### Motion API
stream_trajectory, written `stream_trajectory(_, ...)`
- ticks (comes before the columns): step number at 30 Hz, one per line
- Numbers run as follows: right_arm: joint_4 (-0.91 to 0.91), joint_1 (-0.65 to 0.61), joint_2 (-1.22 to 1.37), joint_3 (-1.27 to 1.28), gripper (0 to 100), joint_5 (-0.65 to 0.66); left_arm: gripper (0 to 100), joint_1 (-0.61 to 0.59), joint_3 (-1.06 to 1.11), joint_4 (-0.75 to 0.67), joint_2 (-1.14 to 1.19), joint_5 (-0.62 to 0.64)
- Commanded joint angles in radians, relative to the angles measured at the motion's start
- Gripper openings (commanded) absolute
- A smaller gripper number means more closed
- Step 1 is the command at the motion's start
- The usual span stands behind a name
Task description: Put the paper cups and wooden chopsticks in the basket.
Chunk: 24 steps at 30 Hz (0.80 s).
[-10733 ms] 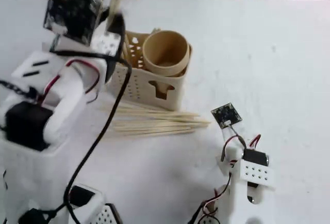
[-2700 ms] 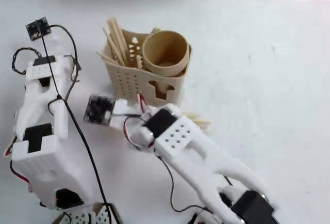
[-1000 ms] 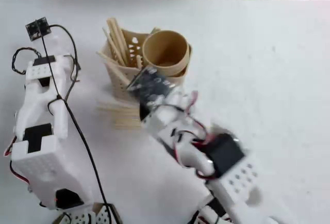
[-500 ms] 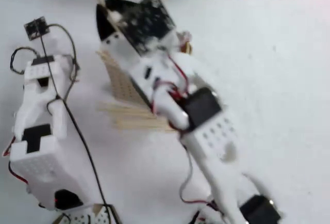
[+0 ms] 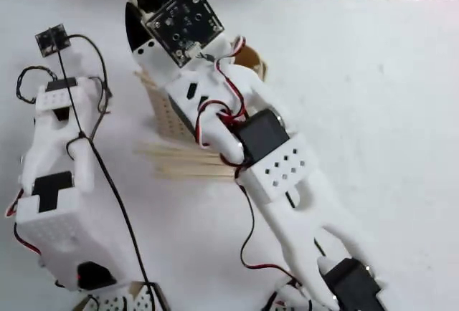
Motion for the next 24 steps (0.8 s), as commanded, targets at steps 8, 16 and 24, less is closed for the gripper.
stream_trajectory(8, 0.039, 0.001, -0.01, -0.058, 9.5, -0.009, 12, -0.007, -0.005, -0.014, -0.007, 0.0)
stream_trajectory(16, 0.561, 0.002, -0.107, -0.058, 8.7, -0.008, 12, -0.007, -0.005, -0.009, -0.007, 0.0)
stream_trajectory(24, 0.883, -0.054, -0.196, 0.181, 8.5, 0.094, 12, -0.007, -0.006, -0.017, -0.007, 0.0)
